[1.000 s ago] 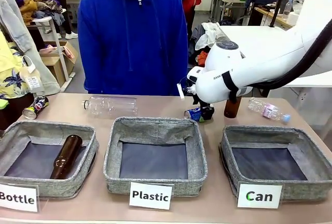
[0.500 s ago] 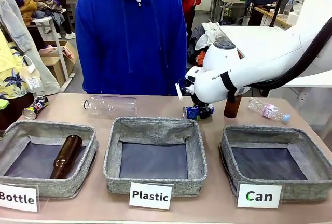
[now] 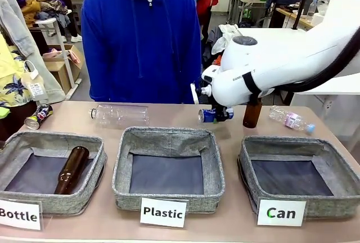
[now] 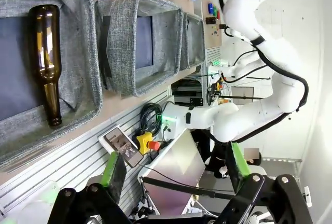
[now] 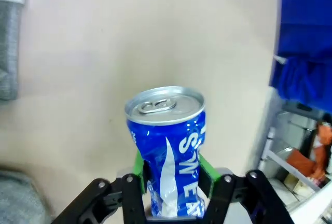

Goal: Sort the can waste into the basket.
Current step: Pick up the can waste from the table and place it in the right Fabric basket.

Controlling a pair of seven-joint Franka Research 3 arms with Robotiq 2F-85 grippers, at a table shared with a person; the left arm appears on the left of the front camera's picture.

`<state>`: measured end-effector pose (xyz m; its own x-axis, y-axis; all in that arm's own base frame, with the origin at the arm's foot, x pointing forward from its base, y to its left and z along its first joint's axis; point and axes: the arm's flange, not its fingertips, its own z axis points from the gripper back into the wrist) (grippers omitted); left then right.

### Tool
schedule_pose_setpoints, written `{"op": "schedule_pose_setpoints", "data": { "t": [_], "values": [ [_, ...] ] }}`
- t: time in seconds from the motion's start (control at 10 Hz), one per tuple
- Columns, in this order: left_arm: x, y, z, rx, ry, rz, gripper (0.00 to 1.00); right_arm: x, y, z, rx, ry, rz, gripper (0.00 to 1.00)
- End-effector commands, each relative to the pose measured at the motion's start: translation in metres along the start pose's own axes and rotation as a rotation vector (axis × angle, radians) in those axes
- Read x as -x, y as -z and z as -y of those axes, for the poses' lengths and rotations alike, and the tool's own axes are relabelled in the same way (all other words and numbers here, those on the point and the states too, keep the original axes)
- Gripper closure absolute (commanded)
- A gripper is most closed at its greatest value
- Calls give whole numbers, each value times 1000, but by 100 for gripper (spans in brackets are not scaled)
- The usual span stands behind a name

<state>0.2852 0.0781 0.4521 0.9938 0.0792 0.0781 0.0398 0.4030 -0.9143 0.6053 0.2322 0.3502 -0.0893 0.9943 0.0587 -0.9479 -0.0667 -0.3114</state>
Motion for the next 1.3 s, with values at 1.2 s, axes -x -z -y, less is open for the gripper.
{"op": "schedule_pose_setpoints", "data": {
  "t": [1.2],
  "values": [
    [4,1,0,-6,-11,-1,0,131,-194,-212,-129,452,-149,93]
  ]
}}
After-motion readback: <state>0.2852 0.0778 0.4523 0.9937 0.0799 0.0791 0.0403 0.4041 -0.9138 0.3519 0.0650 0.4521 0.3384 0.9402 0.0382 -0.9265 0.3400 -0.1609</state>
